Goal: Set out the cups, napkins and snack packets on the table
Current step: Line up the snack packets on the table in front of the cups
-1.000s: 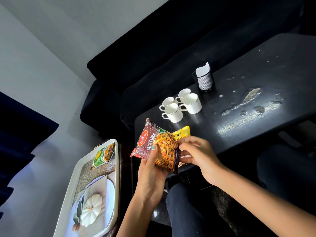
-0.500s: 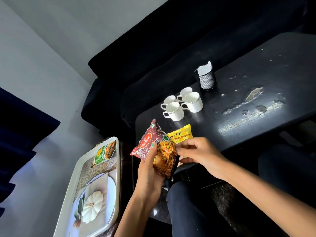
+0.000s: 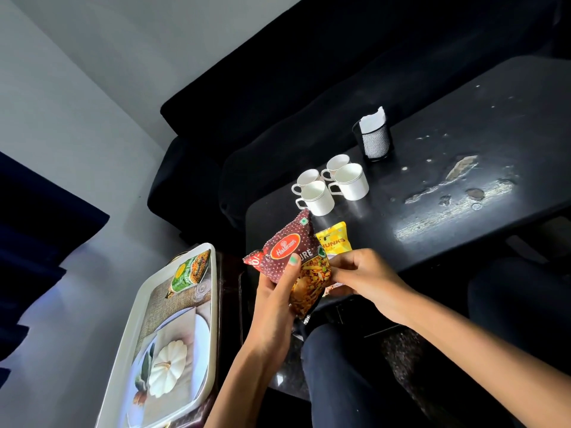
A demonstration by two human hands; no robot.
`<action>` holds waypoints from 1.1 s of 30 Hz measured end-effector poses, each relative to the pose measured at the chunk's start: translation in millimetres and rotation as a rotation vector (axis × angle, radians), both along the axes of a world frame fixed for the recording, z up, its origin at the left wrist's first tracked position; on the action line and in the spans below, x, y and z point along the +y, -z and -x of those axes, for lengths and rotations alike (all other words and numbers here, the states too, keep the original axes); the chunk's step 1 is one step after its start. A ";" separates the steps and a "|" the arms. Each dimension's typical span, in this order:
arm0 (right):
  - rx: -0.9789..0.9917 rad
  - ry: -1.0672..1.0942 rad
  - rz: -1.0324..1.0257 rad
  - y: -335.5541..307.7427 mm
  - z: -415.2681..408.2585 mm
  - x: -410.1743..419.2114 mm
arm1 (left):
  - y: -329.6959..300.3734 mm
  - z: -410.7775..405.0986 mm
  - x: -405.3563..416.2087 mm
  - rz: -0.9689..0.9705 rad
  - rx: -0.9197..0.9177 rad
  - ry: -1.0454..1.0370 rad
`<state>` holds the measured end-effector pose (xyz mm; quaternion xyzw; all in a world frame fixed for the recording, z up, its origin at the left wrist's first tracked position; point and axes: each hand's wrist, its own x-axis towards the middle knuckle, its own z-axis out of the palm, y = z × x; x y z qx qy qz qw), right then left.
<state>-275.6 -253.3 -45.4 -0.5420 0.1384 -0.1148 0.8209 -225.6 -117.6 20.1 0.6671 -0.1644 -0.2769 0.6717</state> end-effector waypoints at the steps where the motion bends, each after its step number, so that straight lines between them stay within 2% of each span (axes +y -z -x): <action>1: 0.010 0.017 -0.002 1.3 -0.9 2.5 | 1.0 0.6 -0.5 0.002 -0.004 -0.002; 8: 0.019 0.023 -0.121 -2.5 -0.3 -0.8 | -0.2 -2.7 0.3 0.028 0.057 -0.107; 18: -0.042 0.084 0.016 -6.2 0.3 -16.9 | -4.0 -11.4 2.3 0.067 0.205 -0.249; 24: -0.041 0.138 0.050 -5.9 0.4 -24.7 | -7.3 -14.6 4.9 0.139 0.241 -0.248; 30: -0.055 0.156 0.235 -5.8 1.6 -21.6 | -3.1 -11.8 6.1 0.026 0.073 -0.257; 33: -0.115 0.086 0.193 -10.4 1.9 -19.4 | -0.9 -8.4 6.4 -0.082 -0.083 -0.213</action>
